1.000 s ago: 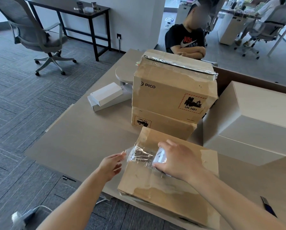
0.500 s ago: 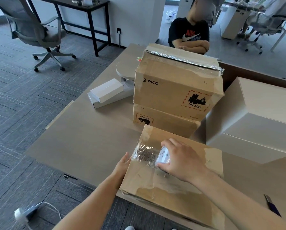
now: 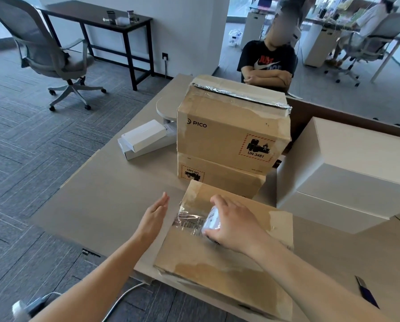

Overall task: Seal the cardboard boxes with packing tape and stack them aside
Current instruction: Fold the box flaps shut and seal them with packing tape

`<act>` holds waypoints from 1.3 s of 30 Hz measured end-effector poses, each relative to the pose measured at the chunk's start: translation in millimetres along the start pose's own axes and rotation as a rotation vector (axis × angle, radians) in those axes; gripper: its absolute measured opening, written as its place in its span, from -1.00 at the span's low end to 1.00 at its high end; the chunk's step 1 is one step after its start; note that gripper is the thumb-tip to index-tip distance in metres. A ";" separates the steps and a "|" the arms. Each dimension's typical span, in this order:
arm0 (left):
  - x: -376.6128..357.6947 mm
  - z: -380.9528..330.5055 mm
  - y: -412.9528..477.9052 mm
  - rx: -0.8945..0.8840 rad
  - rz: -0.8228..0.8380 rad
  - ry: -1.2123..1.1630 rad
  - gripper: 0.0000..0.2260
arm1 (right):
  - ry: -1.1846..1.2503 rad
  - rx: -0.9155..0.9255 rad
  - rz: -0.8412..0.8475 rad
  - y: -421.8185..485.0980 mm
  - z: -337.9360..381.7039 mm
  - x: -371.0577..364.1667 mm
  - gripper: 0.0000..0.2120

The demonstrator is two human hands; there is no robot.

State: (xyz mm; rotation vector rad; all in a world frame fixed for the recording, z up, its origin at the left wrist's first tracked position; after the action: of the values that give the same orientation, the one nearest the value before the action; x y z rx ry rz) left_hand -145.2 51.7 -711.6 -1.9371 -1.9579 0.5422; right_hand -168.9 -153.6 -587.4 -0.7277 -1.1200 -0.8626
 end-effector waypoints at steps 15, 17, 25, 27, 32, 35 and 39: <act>-60.3 -12.9 -55.4 -0.385 -0.017 1.424 0.12 | 0.354 0.043 -0.160 -45.4 -26.6 -14.1 -0.20; -60.1 -13.3 -56.3 -0.396 -0.016 1.459 0.13 | 0.424 0.007 -0.194 -44.3 -26.5 -15.1 -0.19; -63.0 -12.9 -57.2 -0.377 -0.023 1.545 0.09 | 0.064 -0.001 -0.038 -43.4 -36.6 8.7 -0.48; -62.9 -12.1 -56.5 -0.377 -0.030 1.561 0.08 | -0.029 0.014 -0.023 -49.5 -36.2 15.5 -0.49; -62.0 -9.2 -54.6 -0.430 -0.052 1.578 -0.03 | -0.095 0.008 -0.031 -46.9 -30.4 14.7 -0.51; -62.8 -9.8 -56.7 -0.495 -0.040 1.569 -0.16 | -0.108 0.009 -0.047 -42.4 -27.5 8.6 -0.47; -64.7 -9.5 -60.7 -0.592 -0.059 1.583 -0.30 | -0.100 0.007 -0.068 -40.9 -21.7 6.2 -0.44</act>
State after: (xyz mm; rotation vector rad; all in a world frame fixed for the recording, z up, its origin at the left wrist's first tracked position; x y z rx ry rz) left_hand -192.3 -12.7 -671.8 -1.5313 -1.0214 -1.3405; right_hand -193.5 -193.2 -584.8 -0.7369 -1.2420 -0.8876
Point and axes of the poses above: each hand's wrist, its own y-axis towards the middle knuckle, its own x-axis out of the back of the hand, z = x × y, the point moved 5 cm from there along y, towards the middle knuckle, and after that the axes turned 8 degrees about x, right-handed, at the moved point
